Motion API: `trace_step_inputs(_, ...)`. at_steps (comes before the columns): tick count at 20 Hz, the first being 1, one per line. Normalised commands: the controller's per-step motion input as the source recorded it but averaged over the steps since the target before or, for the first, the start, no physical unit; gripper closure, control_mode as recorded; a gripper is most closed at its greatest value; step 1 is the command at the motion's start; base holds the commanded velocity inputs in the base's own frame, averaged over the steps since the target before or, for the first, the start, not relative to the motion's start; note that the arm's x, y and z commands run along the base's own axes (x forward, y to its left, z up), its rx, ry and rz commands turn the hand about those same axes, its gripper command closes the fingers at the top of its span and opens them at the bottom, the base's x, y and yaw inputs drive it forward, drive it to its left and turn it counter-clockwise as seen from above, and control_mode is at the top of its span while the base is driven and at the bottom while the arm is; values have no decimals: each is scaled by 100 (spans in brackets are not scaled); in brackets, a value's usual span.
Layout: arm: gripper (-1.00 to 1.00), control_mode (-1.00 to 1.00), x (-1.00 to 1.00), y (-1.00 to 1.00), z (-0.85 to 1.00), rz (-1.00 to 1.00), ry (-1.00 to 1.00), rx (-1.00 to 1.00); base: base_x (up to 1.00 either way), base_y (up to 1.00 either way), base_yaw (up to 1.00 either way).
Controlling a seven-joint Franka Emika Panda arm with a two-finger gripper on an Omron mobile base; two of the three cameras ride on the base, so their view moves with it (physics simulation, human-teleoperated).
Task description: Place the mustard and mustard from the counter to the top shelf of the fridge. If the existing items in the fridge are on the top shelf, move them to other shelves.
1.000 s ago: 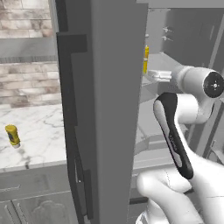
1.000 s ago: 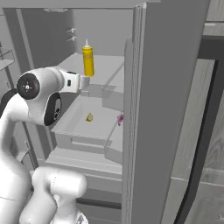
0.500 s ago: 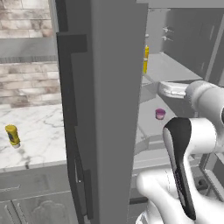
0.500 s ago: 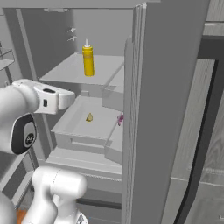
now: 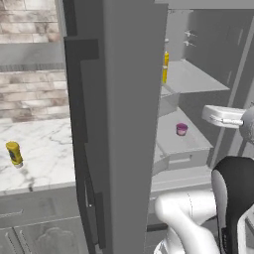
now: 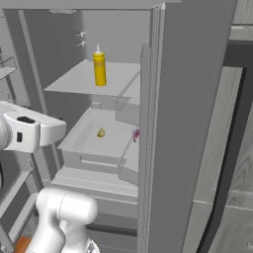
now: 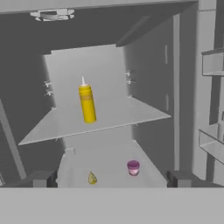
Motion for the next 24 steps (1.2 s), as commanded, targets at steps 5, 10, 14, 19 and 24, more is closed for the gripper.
trace_step_inputs(5, -100, -100, -4, 0, 0, 0, 0, 0, 0, 0, 0)
trace_step_inputs(10, -100, 100, -8, 0, 0, 0, 0, 0, -75, 0, 0)
trace_step_inputs(14, -100, 100, 0, 0, 0, 0, 0, 0, -100, 0, 0)
trace_step_inputs(19, -100, 100, 0, 0, 0, 0, 0, 0, -100, 16, 4)
trace_step_inputs(24, -100, 100, 0, 0, 0, 0, 0, 0, -95, 90, 22)
